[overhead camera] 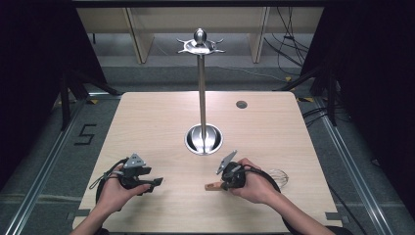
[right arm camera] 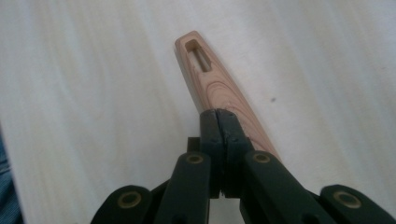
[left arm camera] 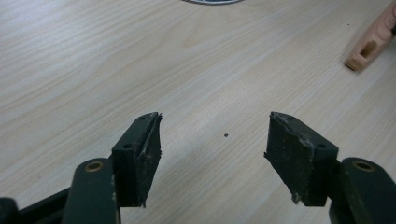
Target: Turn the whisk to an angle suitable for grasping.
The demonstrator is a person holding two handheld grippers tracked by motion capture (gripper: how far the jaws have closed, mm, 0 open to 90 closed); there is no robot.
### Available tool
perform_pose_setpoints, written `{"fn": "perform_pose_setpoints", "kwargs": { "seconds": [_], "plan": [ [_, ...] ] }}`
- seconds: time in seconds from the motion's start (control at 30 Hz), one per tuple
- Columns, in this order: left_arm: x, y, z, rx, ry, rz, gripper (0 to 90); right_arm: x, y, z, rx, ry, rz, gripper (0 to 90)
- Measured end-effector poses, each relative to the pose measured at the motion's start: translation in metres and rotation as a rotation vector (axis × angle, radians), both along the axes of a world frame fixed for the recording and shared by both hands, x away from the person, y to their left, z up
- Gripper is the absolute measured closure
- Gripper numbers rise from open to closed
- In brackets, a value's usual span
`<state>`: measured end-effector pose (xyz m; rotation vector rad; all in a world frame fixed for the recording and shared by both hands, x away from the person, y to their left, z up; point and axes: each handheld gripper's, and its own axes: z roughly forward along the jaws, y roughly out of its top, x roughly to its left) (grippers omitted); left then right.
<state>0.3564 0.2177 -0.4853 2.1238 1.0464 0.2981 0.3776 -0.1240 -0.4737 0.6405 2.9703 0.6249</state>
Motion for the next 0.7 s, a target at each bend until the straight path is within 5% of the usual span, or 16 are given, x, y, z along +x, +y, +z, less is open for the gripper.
{"fn": "perform_pose_setpoints", "kwargs": {
  "seconds": [0.37, 0.57, 0.7],
  "plan": [
    [0.0, -0.001, 0.0, 0.002, 0.004, -0.002, 34.4, 0.037, 0.009, -0.003, 0.067, -0.015, -0.147, 89.3],
    [0.005, -0.005, 0.0, 0.002, 0.012, -0.012, 34.4, 0.039, 0.005, 0.009, 0.1, -0.058, -0.08, 75.5],
    [0.008, -0.006, -0.001, 0.003, 0.016, -0.015, 34.4, 0.036, -0.007, 0.022, 0.019, -0.083, 0.026, 59.8]
  ]
}}
